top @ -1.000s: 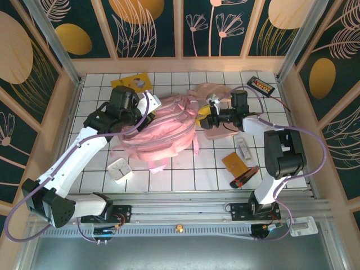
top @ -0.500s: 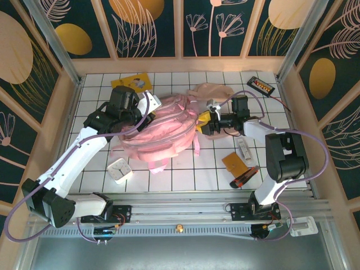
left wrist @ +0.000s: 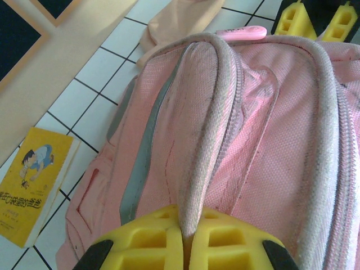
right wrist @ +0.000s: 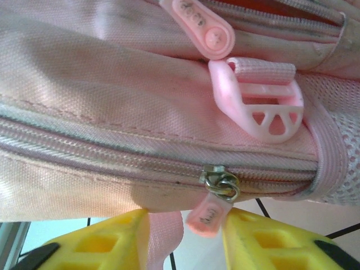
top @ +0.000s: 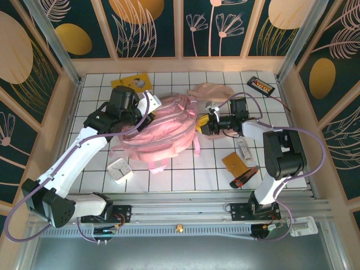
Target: Pack the student bag
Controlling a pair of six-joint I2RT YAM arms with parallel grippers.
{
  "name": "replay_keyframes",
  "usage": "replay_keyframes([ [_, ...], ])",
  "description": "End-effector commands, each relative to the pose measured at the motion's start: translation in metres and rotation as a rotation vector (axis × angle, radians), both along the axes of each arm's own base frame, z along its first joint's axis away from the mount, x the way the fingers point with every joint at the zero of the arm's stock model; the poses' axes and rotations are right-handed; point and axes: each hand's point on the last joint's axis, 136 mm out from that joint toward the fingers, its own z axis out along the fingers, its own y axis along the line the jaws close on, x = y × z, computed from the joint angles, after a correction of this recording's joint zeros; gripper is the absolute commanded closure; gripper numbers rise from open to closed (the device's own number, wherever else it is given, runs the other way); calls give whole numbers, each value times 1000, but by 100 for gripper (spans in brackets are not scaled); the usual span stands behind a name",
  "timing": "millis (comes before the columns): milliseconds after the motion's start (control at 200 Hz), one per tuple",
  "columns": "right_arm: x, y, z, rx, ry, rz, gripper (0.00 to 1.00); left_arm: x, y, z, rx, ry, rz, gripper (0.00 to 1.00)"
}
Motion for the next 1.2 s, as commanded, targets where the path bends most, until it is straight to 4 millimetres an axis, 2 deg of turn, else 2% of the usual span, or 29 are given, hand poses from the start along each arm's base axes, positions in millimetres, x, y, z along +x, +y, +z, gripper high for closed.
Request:
replay_keyframes([
  [0, 1, 2, 2, 6, -20, -5, 67, 10, -1, 58, -89, -193, 3, 100],
  [80, 3, 1, 3, 4, -25, -17, 72, 9, 1, 56, -84, -193, 7, 100],
  [345, 12, -3, 14, 46, -22, -45, 67, 4, 4, 53, -85, -184, 16, 100],
  [600, 16, 1, 15, 56, -8, -30, 74, 1, 7, 54, -94, -183, 28, 100],
  [891, 3, 11, 9, 60, 18, 16, 72, 0, 8, 55, -97, -183, 33, 100],
  [981, 5, 14, 6, 53, 18, 10, 70, 0, 8, 54, -96, -180, 35, 100],
  [1056, 10, 14, 2, 40, 17, -13, 63, -1, 9, 54, -95, -182, 36, 100],
  [1196, 14, 14, 2, 38, 11, -19, 62, 0, 10, 54, -87, -185, 38, 100],
])
